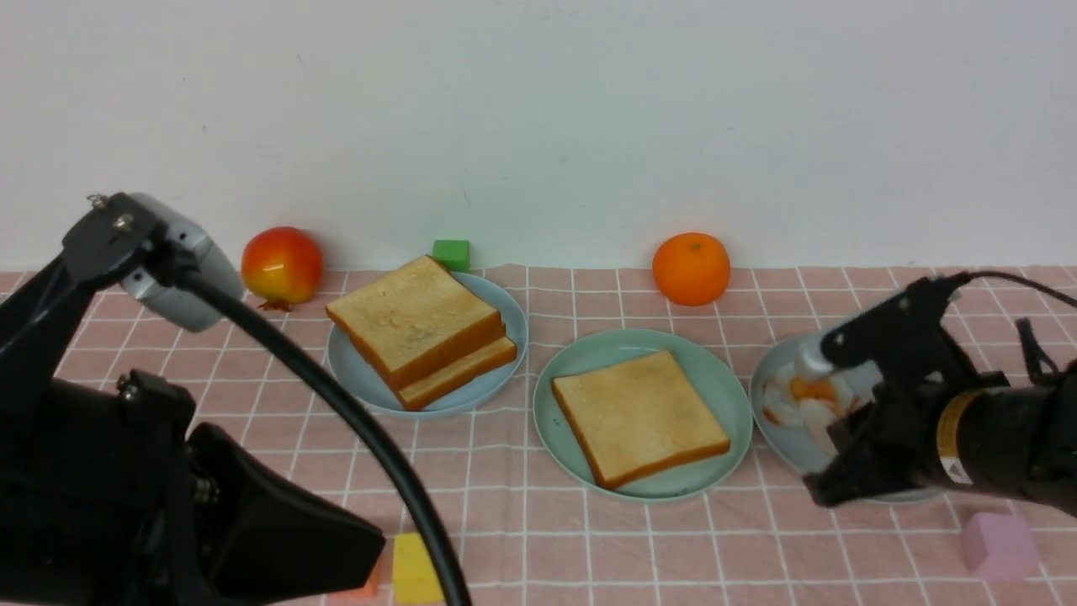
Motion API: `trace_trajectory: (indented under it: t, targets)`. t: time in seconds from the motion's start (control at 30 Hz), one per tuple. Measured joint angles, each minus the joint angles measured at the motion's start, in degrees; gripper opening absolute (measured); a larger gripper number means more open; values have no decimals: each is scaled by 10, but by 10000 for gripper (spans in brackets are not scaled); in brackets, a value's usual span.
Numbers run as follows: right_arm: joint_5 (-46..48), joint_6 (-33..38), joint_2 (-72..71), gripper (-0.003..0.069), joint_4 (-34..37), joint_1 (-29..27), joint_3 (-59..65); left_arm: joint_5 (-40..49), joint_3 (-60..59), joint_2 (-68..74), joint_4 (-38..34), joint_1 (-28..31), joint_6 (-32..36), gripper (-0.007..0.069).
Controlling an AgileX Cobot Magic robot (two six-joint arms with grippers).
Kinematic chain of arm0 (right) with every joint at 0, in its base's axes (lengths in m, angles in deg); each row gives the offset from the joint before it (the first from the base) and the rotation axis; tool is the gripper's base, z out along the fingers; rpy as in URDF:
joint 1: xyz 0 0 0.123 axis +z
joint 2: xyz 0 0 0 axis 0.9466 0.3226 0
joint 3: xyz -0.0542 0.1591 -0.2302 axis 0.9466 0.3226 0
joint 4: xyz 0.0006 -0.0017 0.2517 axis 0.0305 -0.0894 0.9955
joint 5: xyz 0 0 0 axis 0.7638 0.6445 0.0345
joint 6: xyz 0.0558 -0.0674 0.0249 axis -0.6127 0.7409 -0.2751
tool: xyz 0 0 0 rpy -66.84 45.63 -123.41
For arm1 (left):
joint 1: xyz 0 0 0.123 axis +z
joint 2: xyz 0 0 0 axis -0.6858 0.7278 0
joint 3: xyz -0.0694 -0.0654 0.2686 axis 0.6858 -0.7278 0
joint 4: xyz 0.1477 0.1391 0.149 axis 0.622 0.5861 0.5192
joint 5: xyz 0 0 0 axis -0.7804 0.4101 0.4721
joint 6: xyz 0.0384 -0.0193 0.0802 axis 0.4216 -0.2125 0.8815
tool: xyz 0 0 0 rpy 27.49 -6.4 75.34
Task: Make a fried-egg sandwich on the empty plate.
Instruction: Use the right arm to place the fried egg on the slice of bread in the middle, then use the left arm to grab a slice of bread
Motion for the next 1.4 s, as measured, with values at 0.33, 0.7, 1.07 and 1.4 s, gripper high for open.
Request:
trace_trajectory:
  t: [0.33, 0.7, 1.07, 1.4]
  targets:
    - [-59, -27, 23, 82, -102, 36, -104, 0, 0, 0, 0, 0, 0, 64]
    - [53, -19, 218, 82, -410, 163, -212, 0, 0, 0, 0, 0, 0, 71]
    - [83, -126, 239, 288, -415, 172, -215, 2, 0, 0, 0, 0, 0, 76]
    - [-105, -323, 117, 558, -326, 202, -215, 2, 0, 0, 0, 0, 0, 76]
